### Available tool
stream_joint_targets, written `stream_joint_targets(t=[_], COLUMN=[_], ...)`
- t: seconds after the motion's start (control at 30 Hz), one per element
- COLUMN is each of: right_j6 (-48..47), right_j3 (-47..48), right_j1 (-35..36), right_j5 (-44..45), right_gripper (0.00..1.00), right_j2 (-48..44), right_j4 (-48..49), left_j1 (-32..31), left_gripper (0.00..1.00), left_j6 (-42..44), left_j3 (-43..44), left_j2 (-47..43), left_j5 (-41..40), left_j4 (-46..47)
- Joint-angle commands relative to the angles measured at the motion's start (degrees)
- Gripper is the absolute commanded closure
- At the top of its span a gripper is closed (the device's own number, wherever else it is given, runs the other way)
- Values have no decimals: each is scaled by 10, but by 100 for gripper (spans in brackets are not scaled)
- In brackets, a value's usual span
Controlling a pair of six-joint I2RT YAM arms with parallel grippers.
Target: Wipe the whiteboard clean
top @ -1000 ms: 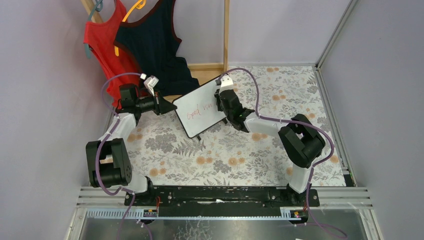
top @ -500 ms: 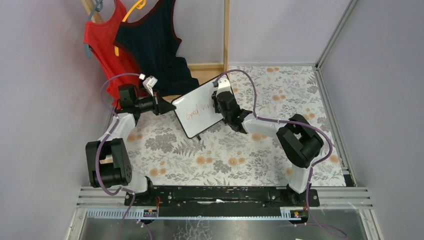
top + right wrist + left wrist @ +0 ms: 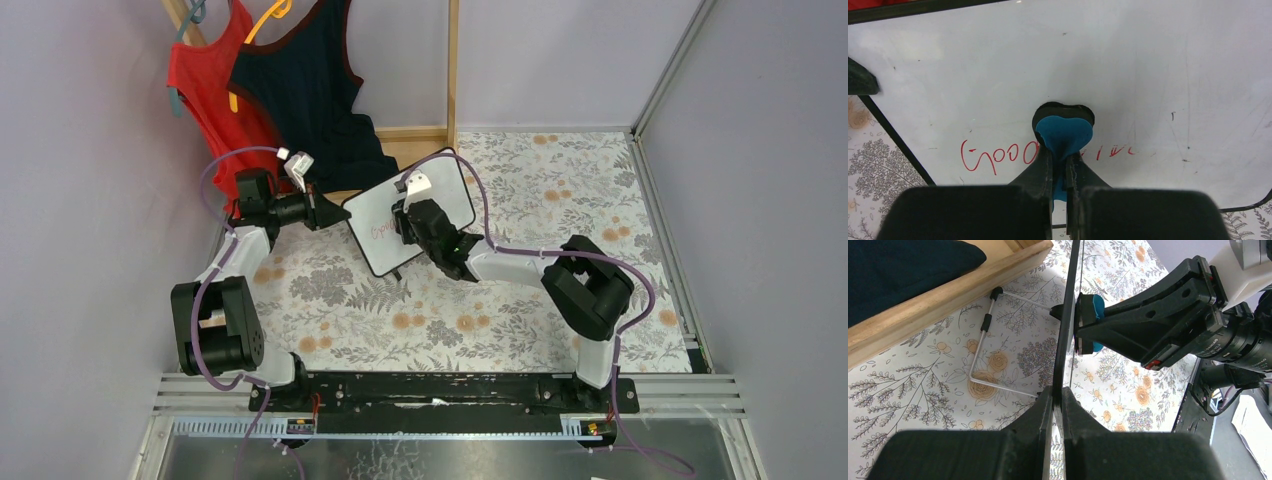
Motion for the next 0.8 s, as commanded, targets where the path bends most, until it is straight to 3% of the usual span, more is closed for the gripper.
stream_joint_targets(t=[0.0,0.3,0.77], right_j6=[17,-30,-40], right_j3=[20,-8,-87], right_j1=[12,-2,-94], right_j5=[-40,45,57], right_gripper=[100,100,100], right_j2=[6,-4,-50], right_j4=[30,14,20], left_j1=[-5,-4,-4], left_gripper=[100,100,100], left_j6=[23,25,28], left_j3=[10,10,12], left_j2=[-11,-13,-15], left_j5=[-5,-7,-8], left_j4=[3,3,-2])
